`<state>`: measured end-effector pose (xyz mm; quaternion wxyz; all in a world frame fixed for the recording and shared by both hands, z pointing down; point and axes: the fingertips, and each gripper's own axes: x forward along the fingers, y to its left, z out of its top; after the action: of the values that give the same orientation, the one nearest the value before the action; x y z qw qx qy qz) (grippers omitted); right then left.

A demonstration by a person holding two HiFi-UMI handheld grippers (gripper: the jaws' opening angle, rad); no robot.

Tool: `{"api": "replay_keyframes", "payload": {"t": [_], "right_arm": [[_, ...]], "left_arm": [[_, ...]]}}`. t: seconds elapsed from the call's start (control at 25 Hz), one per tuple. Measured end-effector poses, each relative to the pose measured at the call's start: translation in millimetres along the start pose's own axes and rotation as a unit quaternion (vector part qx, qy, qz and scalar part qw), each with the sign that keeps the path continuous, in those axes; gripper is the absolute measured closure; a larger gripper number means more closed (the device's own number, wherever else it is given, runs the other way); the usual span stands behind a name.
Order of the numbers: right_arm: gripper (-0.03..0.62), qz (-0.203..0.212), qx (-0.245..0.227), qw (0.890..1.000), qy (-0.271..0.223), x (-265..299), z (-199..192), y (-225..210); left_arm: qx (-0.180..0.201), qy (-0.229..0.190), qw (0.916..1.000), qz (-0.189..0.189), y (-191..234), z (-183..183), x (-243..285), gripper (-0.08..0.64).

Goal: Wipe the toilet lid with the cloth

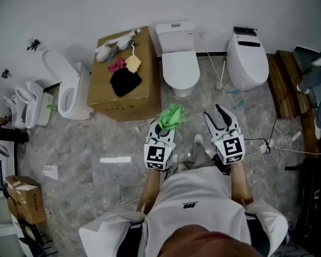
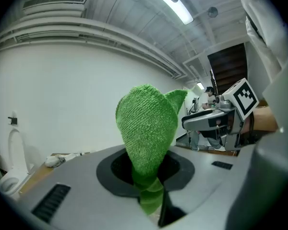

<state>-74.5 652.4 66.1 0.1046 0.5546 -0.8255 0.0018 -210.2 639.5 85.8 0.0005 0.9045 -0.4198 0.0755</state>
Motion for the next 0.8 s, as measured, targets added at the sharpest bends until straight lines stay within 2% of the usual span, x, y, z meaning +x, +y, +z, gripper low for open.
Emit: {"api": "replay_keyframes", "payload": {"t": [0.28,0.48,0.8], "right_arm": [[0.388,0.006,-0.007,1.000,0.002,54.9,-5.4,-32.1],[0.388,0.014,0.000,1.000,-0.010,93.5,1.9,-71.2],[0.388,0.042,0.004,0.999,-0.018,147.1,16.0,-119.5]], "left_arm": [[0.003,0.002,0.9998,0.018,33.6,-4.5,52.7,0.476],[-0.010,-0.002,0.9993,0.036,55.9,4.5,100.1,0.476],[-0.010,-0.002,0.9985,0.054,77.3,19.4,163.7,0.476]]}}
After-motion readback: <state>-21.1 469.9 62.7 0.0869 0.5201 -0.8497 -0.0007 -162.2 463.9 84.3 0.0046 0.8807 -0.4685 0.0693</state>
